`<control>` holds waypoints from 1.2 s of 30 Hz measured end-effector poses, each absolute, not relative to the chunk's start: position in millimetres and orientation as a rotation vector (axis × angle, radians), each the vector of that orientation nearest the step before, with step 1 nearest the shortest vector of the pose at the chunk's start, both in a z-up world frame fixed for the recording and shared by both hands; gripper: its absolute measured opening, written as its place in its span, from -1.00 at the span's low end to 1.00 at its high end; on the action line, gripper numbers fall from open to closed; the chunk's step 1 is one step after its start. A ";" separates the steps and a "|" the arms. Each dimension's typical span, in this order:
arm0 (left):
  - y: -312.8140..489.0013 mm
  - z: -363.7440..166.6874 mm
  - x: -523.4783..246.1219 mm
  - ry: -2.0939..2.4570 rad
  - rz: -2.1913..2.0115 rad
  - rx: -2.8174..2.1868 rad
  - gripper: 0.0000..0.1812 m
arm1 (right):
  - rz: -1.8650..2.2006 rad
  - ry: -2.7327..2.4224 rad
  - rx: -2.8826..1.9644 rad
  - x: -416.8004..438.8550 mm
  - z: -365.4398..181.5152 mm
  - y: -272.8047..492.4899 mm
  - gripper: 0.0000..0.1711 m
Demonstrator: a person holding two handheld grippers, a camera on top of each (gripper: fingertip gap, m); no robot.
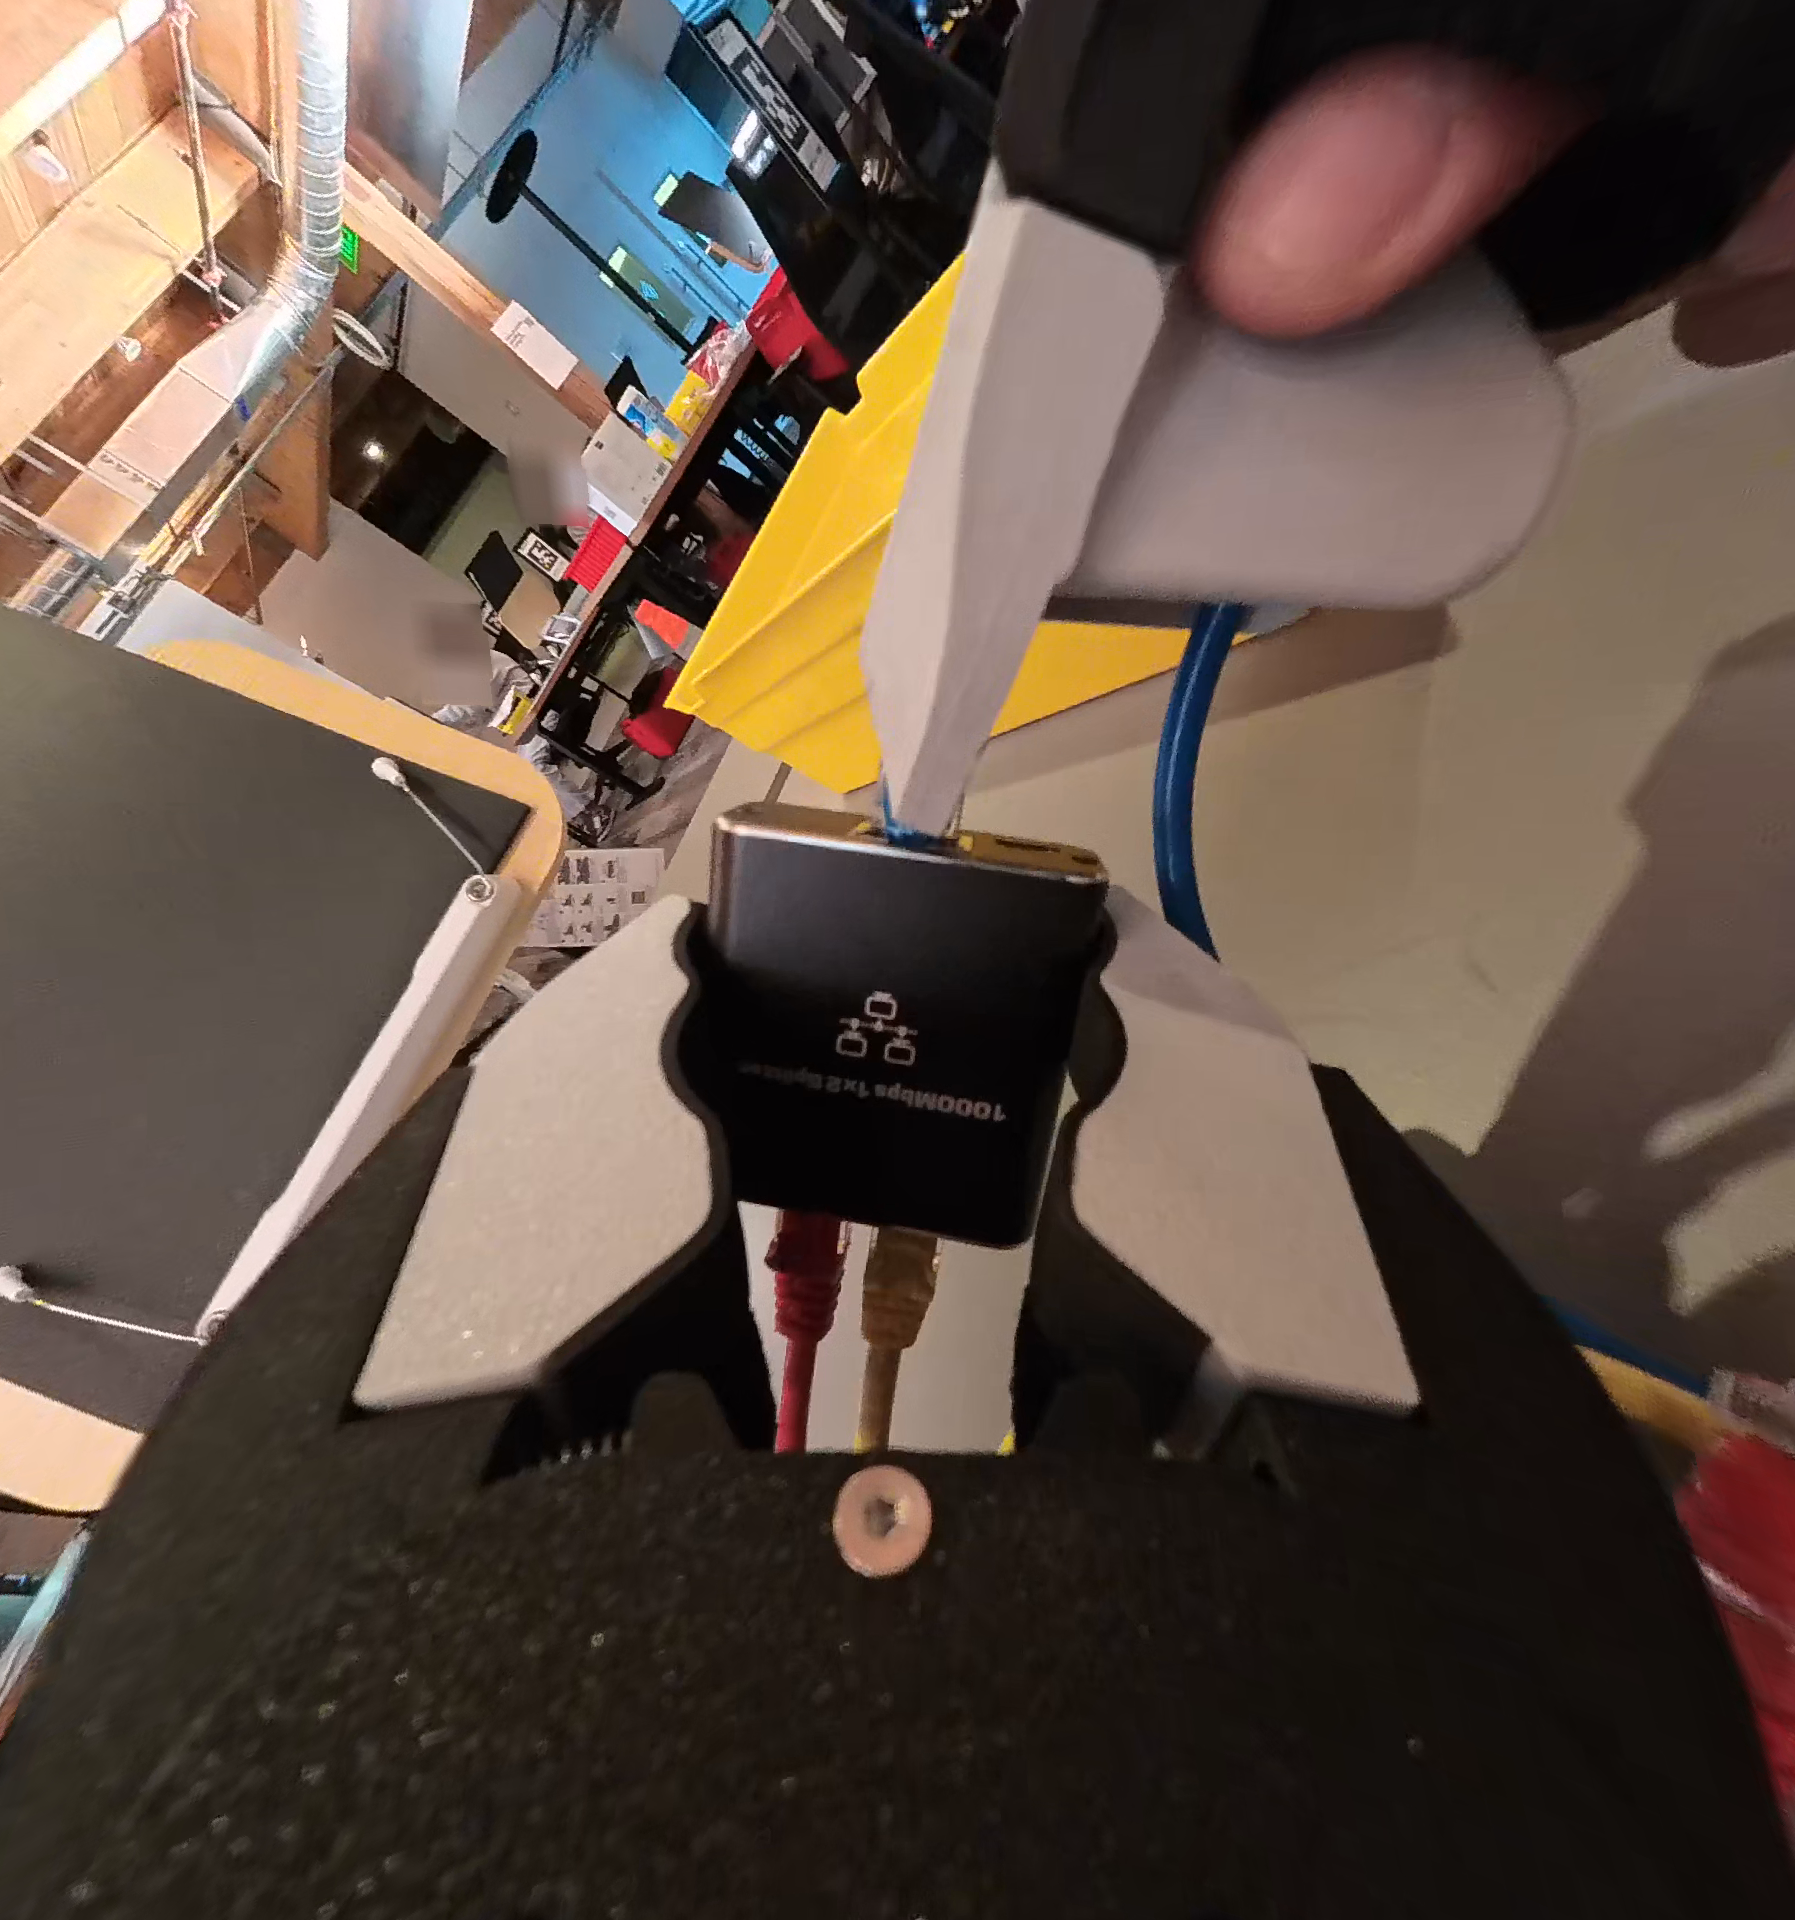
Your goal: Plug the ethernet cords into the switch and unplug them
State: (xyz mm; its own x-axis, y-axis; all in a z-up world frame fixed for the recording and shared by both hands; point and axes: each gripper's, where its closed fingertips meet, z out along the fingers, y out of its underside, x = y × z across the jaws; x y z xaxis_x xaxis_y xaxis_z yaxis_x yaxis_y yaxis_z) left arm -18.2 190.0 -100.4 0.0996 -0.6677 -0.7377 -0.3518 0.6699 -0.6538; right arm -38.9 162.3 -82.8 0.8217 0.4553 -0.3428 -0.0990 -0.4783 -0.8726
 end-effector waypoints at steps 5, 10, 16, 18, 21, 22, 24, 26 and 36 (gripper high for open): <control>190.0 -101.5 -17.9 1.509 -0.280 -0.882 -0.27 | 0.671 -0.240 -1.974 -37.8 -83.9 162.4 -0.79; 190.9 -103.1 -17.7 1.509 -0.227 -0.871 -0.28 | 0.662 -0.231 -2.026 -37.4 -89.2 161.1 -0.82; 187.7 -100.2 -18.0 1.515 -0.258 -0.850 -0.27 | 0.663 -0.246 -2.017 -38.2 -85.1 158.3 -0.83; 183.8 -98.8 -16.5 1.524 -0.283 -0.835 -0.27 | 0.673 -0.271 -2.031 -36.7 -82.9 154.8 -0.83; 179.3 -101.6 -15.3 1.553 -0.279 -0.812 -0.27 | 0.686 -0.303 -2.051 -34.7 -85.6 149.7 -0.83; 178.3 -102.6 -15.0 1.561 -0.273 -0.808 -0.27 | 0.685 -0.310 -2.057 -33.8 -86.5 148.4 -0.83; 177.6 -102.8 -14.3 1.563 -0.262 -0.807 -0.27 | 0.680 -0.316 -2.062 -32.6 -87.1 146.6 -0.83; 177.4 -101.0 -13.5 1.558 -0.258 -0.803 -0.27 | 0.652 -0.332 -2.056 -31.6 -85.5 145.8 -0.83; 178.5 -91.9 -19.9 1.501 -0.140 -0.758 -0.28 | 0.596 -0.338 -1.911 -35.9 -78.0 148.7 -0.80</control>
State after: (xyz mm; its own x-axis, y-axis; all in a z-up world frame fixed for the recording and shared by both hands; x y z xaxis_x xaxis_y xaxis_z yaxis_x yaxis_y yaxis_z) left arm -19.9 178.5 -91.9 0.1090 -0.5281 -0.8421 -0.3637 0.7673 -0.5283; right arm -35.9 148.7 -78.0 0.8357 0.4892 -0.2496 -0.0370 -0.4032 -0.9143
